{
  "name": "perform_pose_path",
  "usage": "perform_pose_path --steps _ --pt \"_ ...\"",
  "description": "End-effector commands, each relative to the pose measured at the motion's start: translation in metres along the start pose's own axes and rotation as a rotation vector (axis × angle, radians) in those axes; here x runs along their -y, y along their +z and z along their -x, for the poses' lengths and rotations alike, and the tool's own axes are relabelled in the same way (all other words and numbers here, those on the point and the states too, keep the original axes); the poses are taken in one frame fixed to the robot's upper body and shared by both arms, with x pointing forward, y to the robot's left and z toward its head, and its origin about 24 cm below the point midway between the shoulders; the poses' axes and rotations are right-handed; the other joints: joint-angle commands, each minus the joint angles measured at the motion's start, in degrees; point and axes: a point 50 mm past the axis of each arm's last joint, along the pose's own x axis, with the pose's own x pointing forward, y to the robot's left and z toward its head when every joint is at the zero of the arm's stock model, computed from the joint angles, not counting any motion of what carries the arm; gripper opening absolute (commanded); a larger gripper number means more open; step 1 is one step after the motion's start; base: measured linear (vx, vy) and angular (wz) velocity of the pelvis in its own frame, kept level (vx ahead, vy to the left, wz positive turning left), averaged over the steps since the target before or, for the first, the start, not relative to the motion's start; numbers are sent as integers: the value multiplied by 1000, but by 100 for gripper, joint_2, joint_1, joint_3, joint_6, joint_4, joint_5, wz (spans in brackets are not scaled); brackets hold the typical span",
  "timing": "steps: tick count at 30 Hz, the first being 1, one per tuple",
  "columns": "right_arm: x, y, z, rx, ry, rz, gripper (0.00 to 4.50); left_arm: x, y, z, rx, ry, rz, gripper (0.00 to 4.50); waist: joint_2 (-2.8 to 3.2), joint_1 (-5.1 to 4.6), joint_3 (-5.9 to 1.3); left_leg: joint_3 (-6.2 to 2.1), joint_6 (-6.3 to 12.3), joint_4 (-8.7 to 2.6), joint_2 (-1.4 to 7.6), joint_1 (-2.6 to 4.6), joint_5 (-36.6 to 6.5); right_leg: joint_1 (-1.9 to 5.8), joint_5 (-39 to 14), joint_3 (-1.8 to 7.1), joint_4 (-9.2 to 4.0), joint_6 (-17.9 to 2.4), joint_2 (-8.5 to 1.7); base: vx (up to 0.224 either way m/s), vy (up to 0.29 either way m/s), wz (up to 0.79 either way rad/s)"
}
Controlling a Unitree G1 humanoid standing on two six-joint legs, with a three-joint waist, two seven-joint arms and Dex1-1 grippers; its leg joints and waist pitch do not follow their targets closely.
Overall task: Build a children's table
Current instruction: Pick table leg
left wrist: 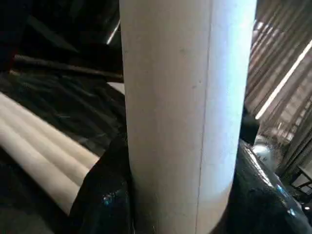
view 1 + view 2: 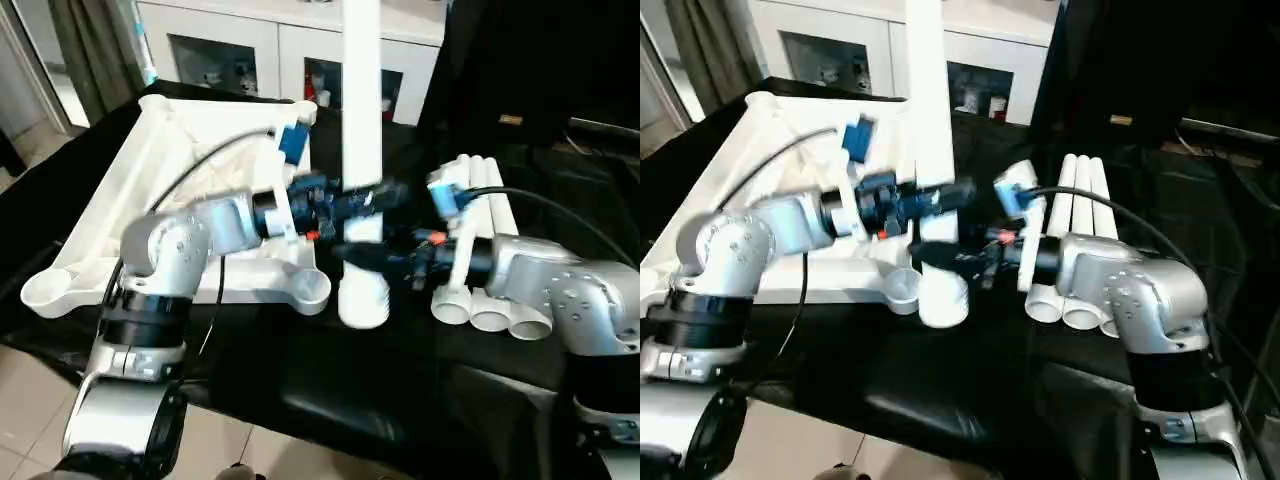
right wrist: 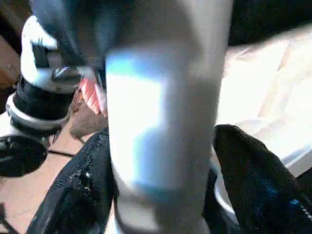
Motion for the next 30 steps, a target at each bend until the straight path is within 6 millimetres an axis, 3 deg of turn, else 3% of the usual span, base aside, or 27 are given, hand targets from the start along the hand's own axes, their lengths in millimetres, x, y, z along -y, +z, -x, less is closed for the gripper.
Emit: perform_pose_path --steps 1,11,14,17,18,21,23,26,28,30 --pt "10 -8 4 -44 -85 -44 266 12 14 -7 31 -107 -28 193 43 24 -437 -65 89 -320 214 33 -207 415 228 278 -403 -1351 -416 0 0 0" --pt "14 -4 5 -10 -107 -60 198 9 16 -4 32 -97 -22 193 39 36 -449 -66 64 -316 219 36 -172 419 347 277 -386 -1393 -420 0 0 0" --pt "14 -3 4 1 -116 -58 194 8 19 -6 65 -52 -32 263 49 32 -452 -66 61 -313 223 34 -165 418 407 275 -382 -1419 -425 0 0 0" --pt "14 -2 1 15 -122 -56 193 4 23 -10 116 31 -47 271 43 39 -460 -68 74 -302 227 32 -117 427 580 277 -368 -1480 -424 0 0 0" --pt "14 -2 1 22 -131 -55 193 -3 26 -12 146 137 -54 284 45 42 -455 -71 77 -305 223 32 -153 432 532 274 -374 -1468 -420 0 0 0" --pt "16 -2 0 26 -142 -56 193 -9 29 -14 187 215 -36 307 24 43 -451 -67 57 -304 214 24 -192 443 390 274 -391 -1400 -413 0 0 0" --pt "17 -2 0 30 -152 -56 193 -11 32 -15 226 240 0 271 13 48 -449 -68 63 -296 206 22 -172 447 386 276 -401 -1391 -424 0 0 0" --pt "18 -1 -1 31 -161 -54 193 -13 33 -15 237 265 15 272 5 50 -458 -75 114 -295 203 13 -56 454 506 271 -381 -1364 -412 0 0 0" --pt "18 -1 -2 31 -167 -51 193 -13 30 -17 227 263 23 227 13 45 -466 -74 154 -289 203 17 -8 443 632 268 -372 -1387 -413 0 0 0" --pt "18 -1 -3 30 -167 -48 193 -11 28 -18 219 254 30 228 19 48 -464 -75 164 -290 207 18 -44 444 609 267 -376 -1405 -416 0 0 0"
